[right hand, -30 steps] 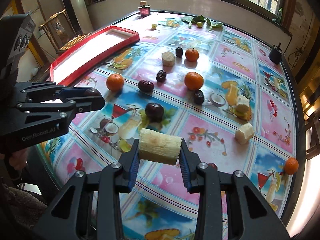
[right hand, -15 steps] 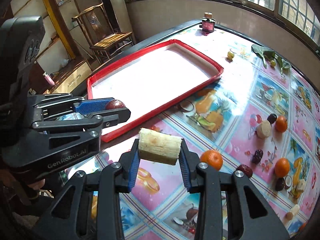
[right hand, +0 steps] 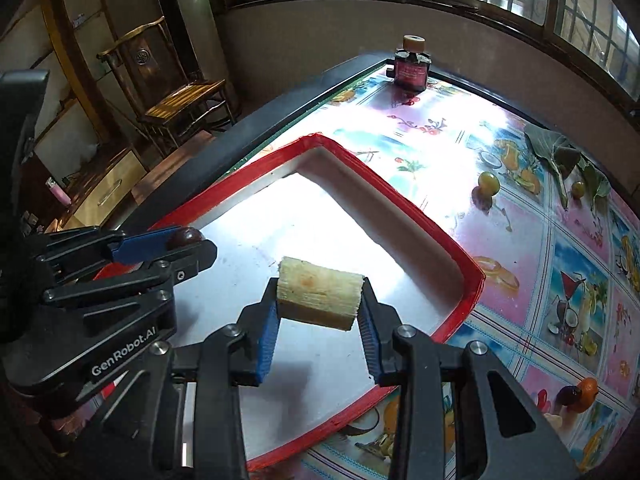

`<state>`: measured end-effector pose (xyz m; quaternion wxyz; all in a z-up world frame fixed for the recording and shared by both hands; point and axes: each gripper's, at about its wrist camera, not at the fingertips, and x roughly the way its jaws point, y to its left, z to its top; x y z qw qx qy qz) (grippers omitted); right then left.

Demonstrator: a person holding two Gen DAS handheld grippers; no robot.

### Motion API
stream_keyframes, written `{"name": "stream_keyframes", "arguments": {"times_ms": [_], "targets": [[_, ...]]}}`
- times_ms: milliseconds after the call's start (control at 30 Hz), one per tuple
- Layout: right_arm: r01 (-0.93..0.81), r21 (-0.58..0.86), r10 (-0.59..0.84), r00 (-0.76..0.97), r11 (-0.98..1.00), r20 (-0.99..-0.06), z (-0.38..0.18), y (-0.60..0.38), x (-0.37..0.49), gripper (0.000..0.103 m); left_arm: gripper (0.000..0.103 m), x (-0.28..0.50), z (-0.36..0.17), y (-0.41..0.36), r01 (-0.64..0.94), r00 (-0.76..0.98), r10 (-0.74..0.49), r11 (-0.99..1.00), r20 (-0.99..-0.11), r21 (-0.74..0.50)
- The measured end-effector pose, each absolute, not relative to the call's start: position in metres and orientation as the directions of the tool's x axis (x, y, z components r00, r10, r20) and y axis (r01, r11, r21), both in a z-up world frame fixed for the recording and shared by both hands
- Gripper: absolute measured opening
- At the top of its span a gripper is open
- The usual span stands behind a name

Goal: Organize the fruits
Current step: 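Carry both held pieces into the red tray and open both grippers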

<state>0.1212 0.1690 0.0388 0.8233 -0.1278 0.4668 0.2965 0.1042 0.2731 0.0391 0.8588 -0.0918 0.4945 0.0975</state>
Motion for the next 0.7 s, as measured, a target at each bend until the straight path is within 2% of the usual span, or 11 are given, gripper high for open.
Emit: {"name": "stream_keyframes", "arguments": {"times_ms": [300,467,533,700], "targets": [[-0.577,0.046,0.32,0.384,0.815,-0.866,0.024,0.18,0.149,0.039,0.027,0.126,0.021,0.282,-0.287,0.433,0.049,0.954,-0.9,-0.086],[-0.576,0.026,0.308,0.396,0.817,-0.865,0.022,0.177,0.151,0.039,0.043,0.127,0.024,0.283,-0.31,0.427,0.088,0.949,-0.9,-0.054],[-0.573,0.023,0.304,0.4,0.819,-0.865,0.023,0.174,0.152,0.04,0.057,0.126,0.024,0.285,-0.334,0.418,0.115,0.942,-0.901,-0.034],[-0.557,0.028,0.313,0.424,0.83,-0.85,0.033,0.164,0.149,0.05,0.068,0.118,0.031,0.287,-0.368,0.424,0.123,0.929,-0.897,-0.046]]}}
